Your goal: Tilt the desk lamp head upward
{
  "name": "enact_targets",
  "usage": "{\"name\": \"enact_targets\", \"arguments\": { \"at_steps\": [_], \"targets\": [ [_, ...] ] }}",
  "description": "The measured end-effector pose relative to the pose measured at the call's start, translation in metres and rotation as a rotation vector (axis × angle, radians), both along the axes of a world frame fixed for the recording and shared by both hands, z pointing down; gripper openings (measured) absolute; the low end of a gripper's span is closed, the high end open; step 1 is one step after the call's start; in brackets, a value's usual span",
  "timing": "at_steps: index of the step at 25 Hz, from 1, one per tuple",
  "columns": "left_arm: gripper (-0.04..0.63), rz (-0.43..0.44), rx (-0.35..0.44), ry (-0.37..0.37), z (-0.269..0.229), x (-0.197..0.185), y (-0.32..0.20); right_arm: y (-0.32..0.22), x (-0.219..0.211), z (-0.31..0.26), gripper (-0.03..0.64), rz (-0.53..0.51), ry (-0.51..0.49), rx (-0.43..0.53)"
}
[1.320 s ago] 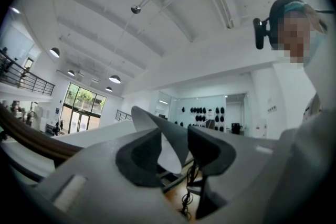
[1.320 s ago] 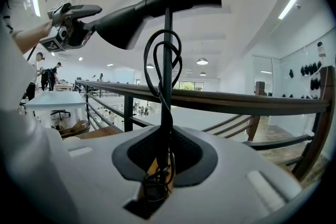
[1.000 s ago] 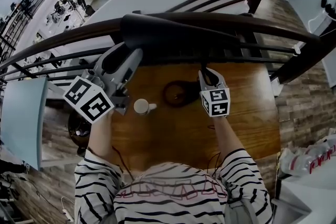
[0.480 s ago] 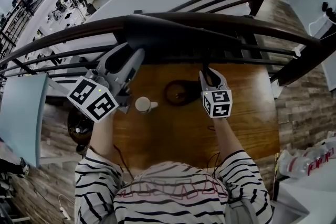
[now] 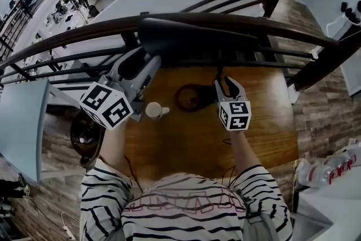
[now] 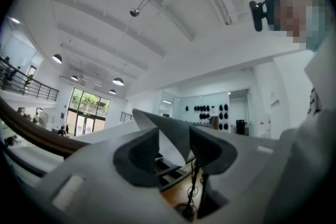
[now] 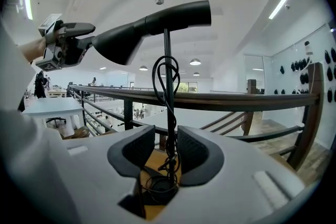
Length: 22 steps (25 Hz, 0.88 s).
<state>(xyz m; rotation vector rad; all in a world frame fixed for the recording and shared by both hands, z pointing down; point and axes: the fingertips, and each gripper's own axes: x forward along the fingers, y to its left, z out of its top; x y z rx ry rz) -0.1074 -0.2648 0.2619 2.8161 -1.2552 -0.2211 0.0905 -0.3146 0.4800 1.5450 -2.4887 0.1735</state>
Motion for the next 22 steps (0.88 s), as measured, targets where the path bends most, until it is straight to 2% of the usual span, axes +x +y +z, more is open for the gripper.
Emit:
{"name": "enact_targets", "arguments": {
  "at_steps": [8,22],
  "targets": [
    [0.186,-0.014,0.032,0.030,0.004,-0.028,0.022,0.038,-0.010,-0.009,0.129,0.043,-0.031,0.024],
    [0.186,0.018,-0.027,0.045,0.035,-0.058,0.064,0.100,-0.041,-0.030,0.126,0.078,-0.073,0.071]
  ]
}}
